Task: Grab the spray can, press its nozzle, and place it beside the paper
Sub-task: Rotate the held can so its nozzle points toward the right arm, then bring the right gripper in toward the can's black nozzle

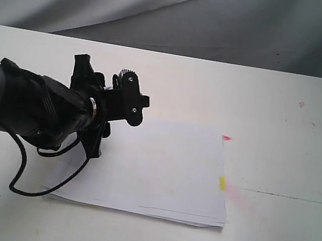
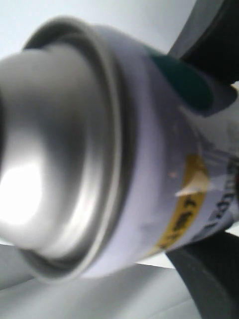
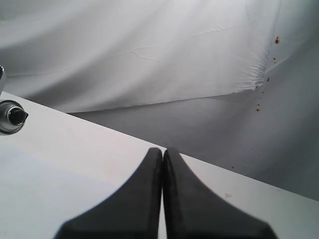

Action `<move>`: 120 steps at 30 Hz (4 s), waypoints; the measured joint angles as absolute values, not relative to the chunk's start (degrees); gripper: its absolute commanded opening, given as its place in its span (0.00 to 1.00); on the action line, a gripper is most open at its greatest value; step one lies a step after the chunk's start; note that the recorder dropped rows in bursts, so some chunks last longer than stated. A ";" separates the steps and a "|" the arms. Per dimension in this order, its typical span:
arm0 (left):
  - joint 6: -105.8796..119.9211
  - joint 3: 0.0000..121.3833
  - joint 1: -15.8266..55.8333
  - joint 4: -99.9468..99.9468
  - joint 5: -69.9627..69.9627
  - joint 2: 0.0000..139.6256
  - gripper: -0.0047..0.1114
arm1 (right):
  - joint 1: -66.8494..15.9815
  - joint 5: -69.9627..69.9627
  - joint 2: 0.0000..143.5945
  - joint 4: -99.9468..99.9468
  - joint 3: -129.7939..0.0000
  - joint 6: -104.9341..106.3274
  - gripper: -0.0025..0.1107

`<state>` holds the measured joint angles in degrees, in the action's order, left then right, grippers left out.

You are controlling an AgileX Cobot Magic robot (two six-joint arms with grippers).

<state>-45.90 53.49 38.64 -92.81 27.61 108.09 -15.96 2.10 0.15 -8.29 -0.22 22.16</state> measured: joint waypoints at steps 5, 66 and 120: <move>-45.90 53.49 38.64 -92.81 27.61 108.09 0.04 | -15.96 2.01 0.15 -8.59 -0.22 18.61 0.02; -45.90 53.49 38.64 -90.88 26.30 108.09 0.04 | -3.52 69.08 112.35 -68.85 -78.82 84.80 0.02; -45.90 53.49 38.64 -87.74 24.62 108.09 0.04 | -17.28 54.07 117.03 -71.56 -76.36 94.43 0.02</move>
<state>-45.90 53.49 38.64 -87.74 24.62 108.09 -17.28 54.07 117.03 -71.56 -76.36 94.43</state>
